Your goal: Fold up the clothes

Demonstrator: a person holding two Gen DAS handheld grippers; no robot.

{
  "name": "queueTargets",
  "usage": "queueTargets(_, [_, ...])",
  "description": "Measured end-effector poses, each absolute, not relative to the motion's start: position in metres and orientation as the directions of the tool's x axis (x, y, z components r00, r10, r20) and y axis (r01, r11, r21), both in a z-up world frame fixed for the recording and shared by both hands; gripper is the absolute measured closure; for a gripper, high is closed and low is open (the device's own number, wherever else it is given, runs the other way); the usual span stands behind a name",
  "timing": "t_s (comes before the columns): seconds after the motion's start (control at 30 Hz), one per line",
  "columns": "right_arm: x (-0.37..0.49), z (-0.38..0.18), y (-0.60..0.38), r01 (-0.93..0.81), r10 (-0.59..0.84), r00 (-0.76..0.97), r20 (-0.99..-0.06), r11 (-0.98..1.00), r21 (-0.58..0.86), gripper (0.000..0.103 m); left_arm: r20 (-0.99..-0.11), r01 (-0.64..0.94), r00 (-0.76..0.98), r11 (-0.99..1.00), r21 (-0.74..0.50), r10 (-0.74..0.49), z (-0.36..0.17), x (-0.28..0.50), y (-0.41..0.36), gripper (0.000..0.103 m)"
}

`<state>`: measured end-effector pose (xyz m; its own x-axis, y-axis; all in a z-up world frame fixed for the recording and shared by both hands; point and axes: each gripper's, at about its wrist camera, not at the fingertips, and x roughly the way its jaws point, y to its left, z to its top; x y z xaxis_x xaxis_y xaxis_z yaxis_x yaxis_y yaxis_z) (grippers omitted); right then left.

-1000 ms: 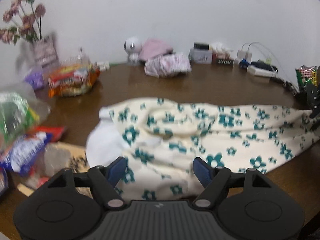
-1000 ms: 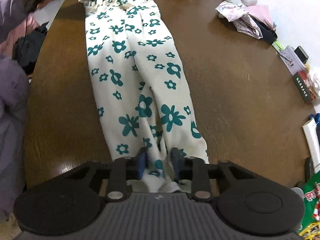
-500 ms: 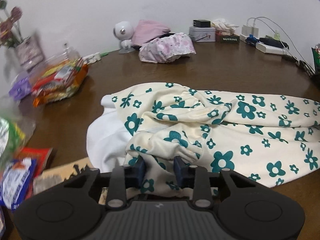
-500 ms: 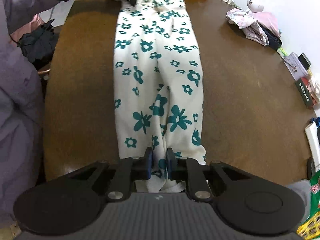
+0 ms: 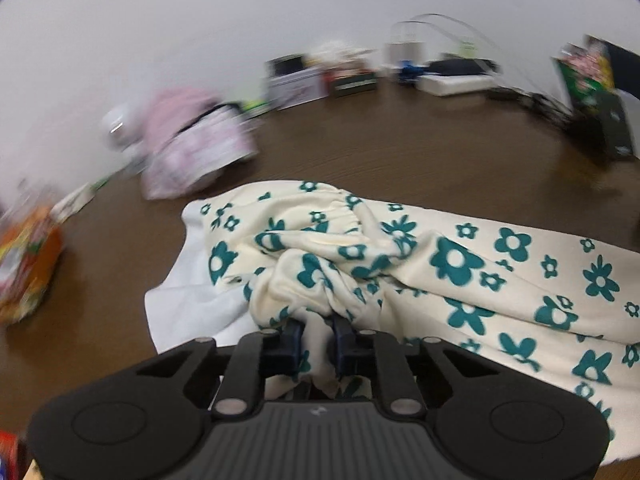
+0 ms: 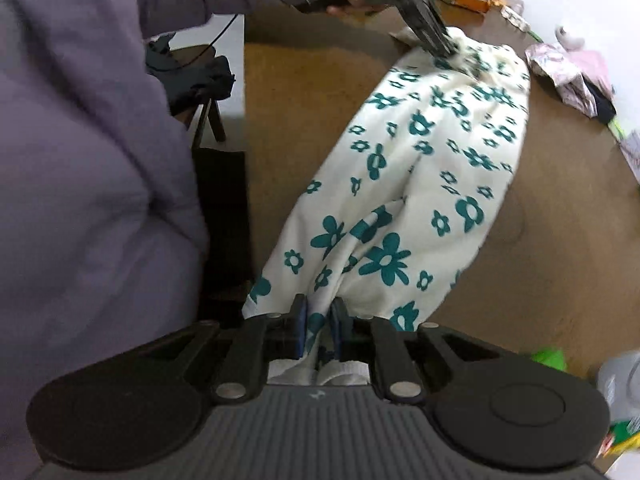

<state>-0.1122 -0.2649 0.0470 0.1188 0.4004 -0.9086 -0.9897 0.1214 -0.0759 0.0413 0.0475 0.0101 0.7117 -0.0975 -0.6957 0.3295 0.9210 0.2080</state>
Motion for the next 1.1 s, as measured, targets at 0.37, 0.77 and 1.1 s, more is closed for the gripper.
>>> queueTargets(0.37, [-0.115, 0.046, -0.268, -0.975, 0.458, 0.151, -0.876, 0.218, -0.054, 0.092, -0.697, 0.554, 0.666, 0.802, 0.224, -0.265, 0.007, 0.125, -0.054, 0.088])
queueTargets(0.77, [-0.038, 0.039, -0.209, -0.849, 0.473, 0.369, -0.800, 0.522, -0.083, 0.092, -0.630, 0.287, 0.776, 0.881, 0.377, 0.017, 0.008, 0.240, -0.060, 0.084])
queueTargets(1.1, [-0.058, 0.069, -0.258, -0.857, 0.584, 0.430, -0.689, 0.505, -0.107, 0.048, -0.630, 0.658, 0.648, 0.732, 0.177, -0.429, 0.062, 0.033, -0.031, 0.054])
